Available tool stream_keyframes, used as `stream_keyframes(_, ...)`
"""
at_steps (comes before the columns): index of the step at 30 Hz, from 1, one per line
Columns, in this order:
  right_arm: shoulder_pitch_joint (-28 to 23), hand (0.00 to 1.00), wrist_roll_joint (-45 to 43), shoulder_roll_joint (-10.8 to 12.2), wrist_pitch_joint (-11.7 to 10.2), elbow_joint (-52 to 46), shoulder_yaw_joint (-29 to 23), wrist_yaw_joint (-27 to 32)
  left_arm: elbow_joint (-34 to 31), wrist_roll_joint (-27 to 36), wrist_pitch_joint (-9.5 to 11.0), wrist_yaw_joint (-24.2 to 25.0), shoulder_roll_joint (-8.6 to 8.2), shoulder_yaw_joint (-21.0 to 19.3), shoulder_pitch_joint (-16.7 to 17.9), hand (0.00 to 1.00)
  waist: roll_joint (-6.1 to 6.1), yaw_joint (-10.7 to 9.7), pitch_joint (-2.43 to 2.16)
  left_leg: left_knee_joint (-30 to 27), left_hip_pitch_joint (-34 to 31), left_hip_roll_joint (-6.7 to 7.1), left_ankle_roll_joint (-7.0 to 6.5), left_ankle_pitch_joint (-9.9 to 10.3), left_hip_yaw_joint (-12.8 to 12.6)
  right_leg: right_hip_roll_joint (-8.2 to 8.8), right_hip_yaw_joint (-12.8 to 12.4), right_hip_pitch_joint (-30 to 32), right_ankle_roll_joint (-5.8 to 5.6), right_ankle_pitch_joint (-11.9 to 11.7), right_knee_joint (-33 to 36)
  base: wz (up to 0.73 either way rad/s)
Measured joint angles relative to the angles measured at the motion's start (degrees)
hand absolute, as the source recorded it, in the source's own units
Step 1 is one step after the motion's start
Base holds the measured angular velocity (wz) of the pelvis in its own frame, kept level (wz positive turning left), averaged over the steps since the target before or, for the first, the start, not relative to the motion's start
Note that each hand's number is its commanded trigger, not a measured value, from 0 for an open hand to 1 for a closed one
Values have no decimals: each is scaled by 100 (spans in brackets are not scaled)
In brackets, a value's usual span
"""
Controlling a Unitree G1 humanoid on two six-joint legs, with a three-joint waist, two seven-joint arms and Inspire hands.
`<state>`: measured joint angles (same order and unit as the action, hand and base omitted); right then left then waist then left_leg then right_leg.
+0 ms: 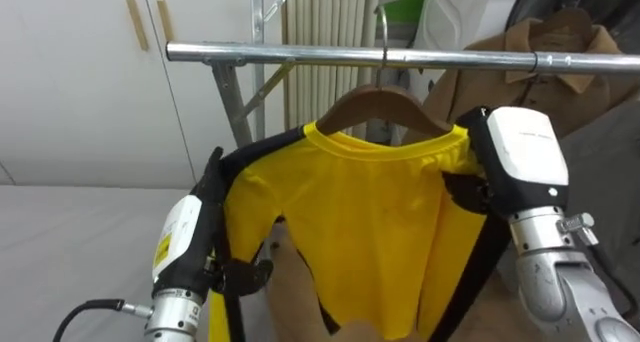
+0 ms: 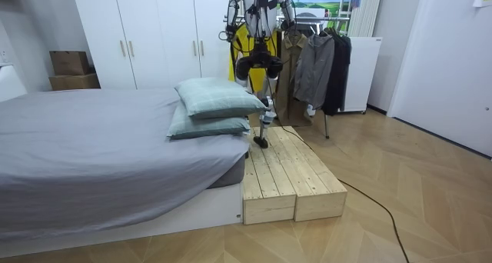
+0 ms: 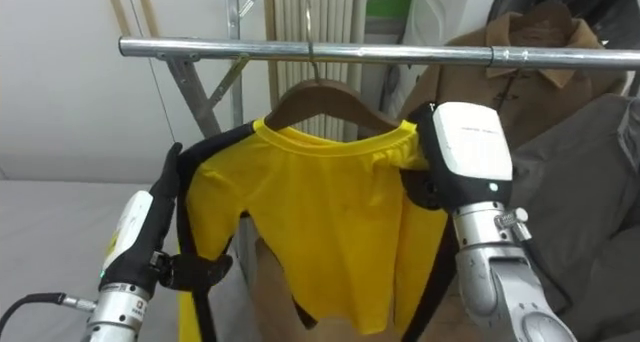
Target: Hang clothes
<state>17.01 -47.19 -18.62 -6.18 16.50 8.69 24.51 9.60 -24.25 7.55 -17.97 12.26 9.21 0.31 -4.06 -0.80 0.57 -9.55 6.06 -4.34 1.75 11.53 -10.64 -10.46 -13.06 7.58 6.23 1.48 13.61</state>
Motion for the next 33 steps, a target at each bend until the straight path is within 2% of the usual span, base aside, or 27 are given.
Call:
stream_keyframes(7, 31, 100, 115, -4, 1, 46, -81, 1, 1, 2, 0, 3, -4, 13, 1, 0, -51, 127, 22, -4, -39, 7, 0, 0, 15, 36, 90, 28, 5, -3, 1, 2)
stream_keyframes(15, 327, 100, 1017, -3, 6, 157, -79, -12, 0, 7, 3, 3, -12, 26, 0, 0, -67, 201, 31, -1, -36, 2, 3, 2, 23, 52, 158, 19, 6, 5, -7, 0)
stream_keyframes(18, 388, 100, 1614, -4, 14, 314, -80, -28, 2, -1, 4, 3, -15, 41, 1, 0, -72, 273, 35, 0, -44, 3, 5, 2, 128, 62, 210, 15, 21, 12, -10, 10)
stream_keyframes(24, 389, 100, 2412, -3, 137, 408, -80, -279, 14, -1, 2, 7, -30, 27, 2, 0, -83, 420, 42, 2, -52, 2, 7, 2, 210, 63, 238, 2, 33, 40, -4, 6)
stream_keyframes(30, 494, 100, 2835, 1, 213, 865, -80, -607, 245, -5, -3, 94, -45, -17, -11, 0, -86, 445, 47, 3, -46, 8, 7, 2, 285, 119, 393, -38, 46, 71, -6, 10)
stream_keyframes(33, 674, 100, 2919, 0, 225, 1216, -98, -779, 352, -24, -17, 147, -39, -32, -9, 0, -108, 449, 66, 3, -68, 9, 7, 2, 289, 127, 427, -31, 47, 76, -17, 5)
